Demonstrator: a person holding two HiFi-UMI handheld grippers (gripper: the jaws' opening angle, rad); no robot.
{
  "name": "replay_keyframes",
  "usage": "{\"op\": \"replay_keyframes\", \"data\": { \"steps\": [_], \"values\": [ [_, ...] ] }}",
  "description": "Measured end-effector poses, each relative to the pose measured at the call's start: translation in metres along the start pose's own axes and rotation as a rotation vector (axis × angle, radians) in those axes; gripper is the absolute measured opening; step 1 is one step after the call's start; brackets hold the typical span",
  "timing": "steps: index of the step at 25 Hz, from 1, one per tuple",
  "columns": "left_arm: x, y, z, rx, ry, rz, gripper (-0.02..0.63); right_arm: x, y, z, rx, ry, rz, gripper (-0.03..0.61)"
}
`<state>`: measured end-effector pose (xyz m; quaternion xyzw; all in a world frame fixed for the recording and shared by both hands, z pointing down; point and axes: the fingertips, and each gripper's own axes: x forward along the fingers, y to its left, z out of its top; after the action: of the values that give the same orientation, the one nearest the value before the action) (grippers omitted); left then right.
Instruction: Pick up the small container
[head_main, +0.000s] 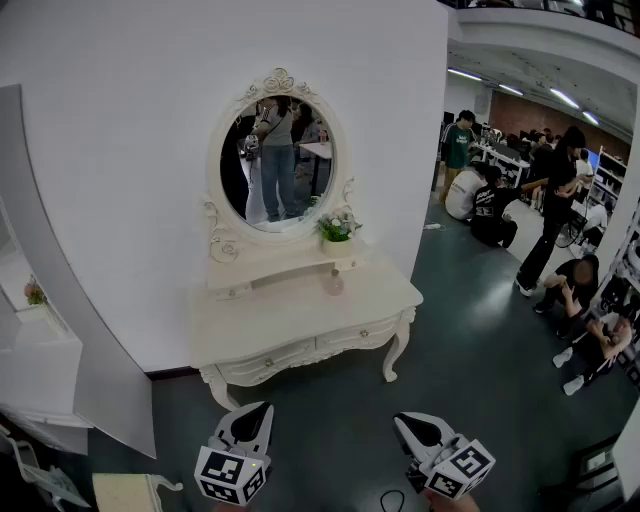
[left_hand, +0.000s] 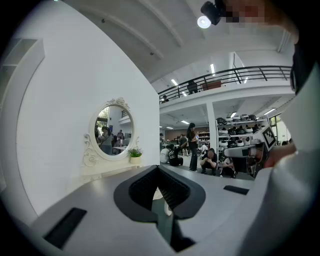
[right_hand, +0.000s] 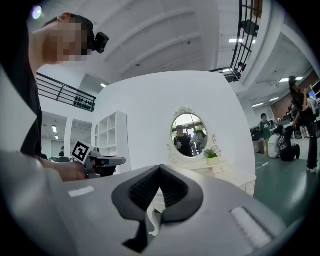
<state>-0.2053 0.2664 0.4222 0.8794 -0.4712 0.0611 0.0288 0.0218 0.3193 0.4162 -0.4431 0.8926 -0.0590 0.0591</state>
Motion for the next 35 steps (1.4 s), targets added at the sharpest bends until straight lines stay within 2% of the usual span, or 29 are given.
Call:
{"op": "replay_keyframes", "data": {
  "steps": [5,10,17,20,28,35],
  "values": [
    [0.004,-0.022,-0.003,0.005,0.015,-0.017,0.006,-0.007,0.009,-0.003,0.005,-0.001,0.040,0.009],
    [0.007,-0.050,0.000,0.027,0.020,-0.025,0.006,-0.024,0.010,-0.011,0.064,0.000,0.068,0.009],
    [0.007,-0.088,-0.007,0.034,0.039,-0.027,0.006,-0.056,-0.005,-0.015,0.120,-0.013,0.091,0.009],
    [0.009,-0.099,-0.012,0.031,0.055,-0.038,0.006,-0.066,-0.016,-0.016,0.141,-0.019,0.076,0.011],
    [0.021,-0.094,-0.012,0.018,0.048,-0.047,0.006,-0.061,-0.029,-0.017,0.114,0.022,0.053,0.011],
    [0.056,-0.069,-0.011,-0.003,0.031,-0.068,0.006,-0.035,-0.051,-0.016,0.101,0.049,0.024,0.011]
  ]
}}
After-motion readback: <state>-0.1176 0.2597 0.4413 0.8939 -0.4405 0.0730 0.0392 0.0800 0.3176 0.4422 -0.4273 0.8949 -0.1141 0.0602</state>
